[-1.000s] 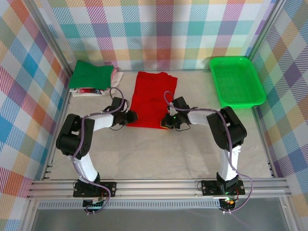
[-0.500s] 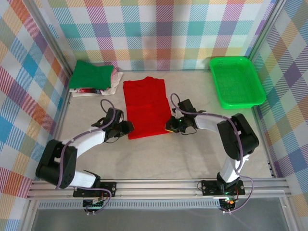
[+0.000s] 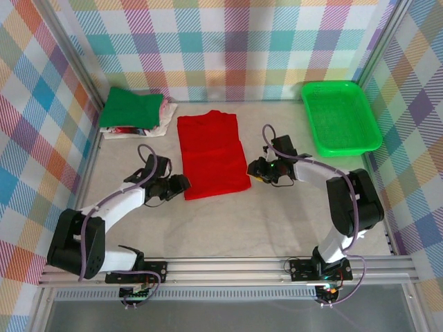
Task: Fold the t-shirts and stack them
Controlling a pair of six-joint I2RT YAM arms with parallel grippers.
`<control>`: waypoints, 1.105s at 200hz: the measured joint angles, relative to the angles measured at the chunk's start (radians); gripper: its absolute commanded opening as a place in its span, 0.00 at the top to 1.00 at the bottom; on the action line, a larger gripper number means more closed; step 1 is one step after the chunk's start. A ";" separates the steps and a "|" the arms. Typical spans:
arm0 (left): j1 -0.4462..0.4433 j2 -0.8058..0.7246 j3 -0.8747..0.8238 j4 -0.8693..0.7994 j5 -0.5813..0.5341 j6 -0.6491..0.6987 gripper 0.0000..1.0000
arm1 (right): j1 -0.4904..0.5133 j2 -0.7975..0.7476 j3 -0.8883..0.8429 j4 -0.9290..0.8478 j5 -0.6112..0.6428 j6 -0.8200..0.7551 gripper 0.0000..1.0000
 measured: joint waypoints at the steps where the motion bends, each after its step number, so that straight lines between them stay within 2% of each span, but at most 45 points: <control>1: -0.001 0.002 0.000 0.000 0.001 0.000 0.52 | 0.000 0.000 0.000 0.000 0.000 0.000 0.64; 69: -0.030 0.111 -0.001 0.021 0.024 -0.007 0.52 | 0.000 0.008 0.000 0.011 -0.002 0.000 0.64; 106: -0.042 0.129 -0.001 0.027 0.025 -0.011 0.56 | 0.000 0.008 0.000 0.015 -0.002 0.000 0.64; 189: -0.060 0.164 0.018 0.044 0.001 -0.010 0.86 | 0.000 0.009 -0.027 0.035 -0.002 0.000 0.63; 215: -0.060 0.148 0.019 0.014 -0.033 -0.004 0.99 | -0.007 0.011 -0.034 0.039 -0.019 0.000 0.60; 221: -0.060 0.143 0.019 0.010 -0.040 0.001 1.00 | -0.009 0.016 -0.034 0.043 -0.029 -0.001 0.58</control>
